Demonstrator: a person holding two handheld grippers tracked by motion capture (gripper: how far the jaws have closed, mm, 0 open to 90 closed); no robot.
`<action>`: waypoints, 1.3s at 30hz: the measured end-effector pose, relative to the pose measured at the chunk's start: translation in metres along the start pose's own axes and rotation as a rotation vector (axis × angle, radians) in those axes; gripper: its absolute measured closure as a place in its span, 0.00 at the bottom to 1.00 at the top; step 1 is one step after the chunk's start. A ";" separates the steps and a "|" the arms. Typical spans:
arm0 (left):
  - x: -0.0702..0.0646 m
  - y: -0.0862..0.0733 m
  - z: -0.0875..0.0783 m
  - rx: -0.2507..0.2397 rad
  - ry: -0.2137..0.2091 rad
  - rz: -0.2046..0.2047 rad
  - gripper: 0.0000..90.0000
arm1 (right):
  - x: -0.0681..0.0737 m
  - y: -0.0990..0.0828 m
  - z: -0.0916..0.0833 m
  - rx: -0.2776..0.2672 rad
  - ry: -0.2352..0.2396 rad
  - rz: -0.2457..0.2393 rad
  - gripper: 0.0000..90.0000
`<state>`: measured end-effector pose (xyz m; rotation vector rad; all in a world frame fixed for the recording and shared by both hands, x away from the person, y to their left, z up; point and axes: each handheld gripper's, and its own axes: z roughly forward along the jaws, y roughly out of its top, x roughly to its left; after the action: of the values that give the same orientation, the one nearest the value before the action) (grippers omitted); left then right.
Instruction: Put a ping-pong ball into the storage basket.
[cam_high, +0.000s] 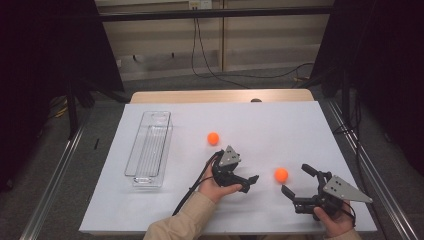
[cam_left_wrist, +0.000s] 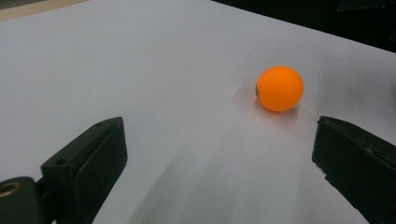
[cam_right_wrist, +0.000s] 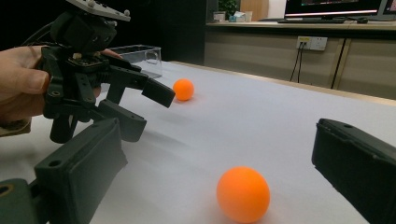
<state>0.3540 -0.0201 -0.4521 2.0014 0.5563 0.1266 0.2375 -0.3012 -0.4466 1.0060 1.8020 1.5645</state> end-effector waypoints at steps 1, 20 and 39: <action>0.000 0.000 0.001 0.000 -0.001 0.002 0.04 | 0.000 0.000 0.000 0.000 0.000 0.001 0.02; 0.000 0.002 0.005 0.011 -0.001 -0.004 0.04 | 0.000 0.000 0.000 -0.001 0.004 -0.004 0.02; -0.002 0.007 0.017 0.031 -0.013 -0.007 0.04 | 0.000 0.001 0.000 -0.003 0.006 -0.008 0.02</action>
<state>0.3596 -0.0376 -0.4541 2.0284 0.5597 0.1011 0.2372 -0.3010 -0.4460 0.9928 1.8051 1.5660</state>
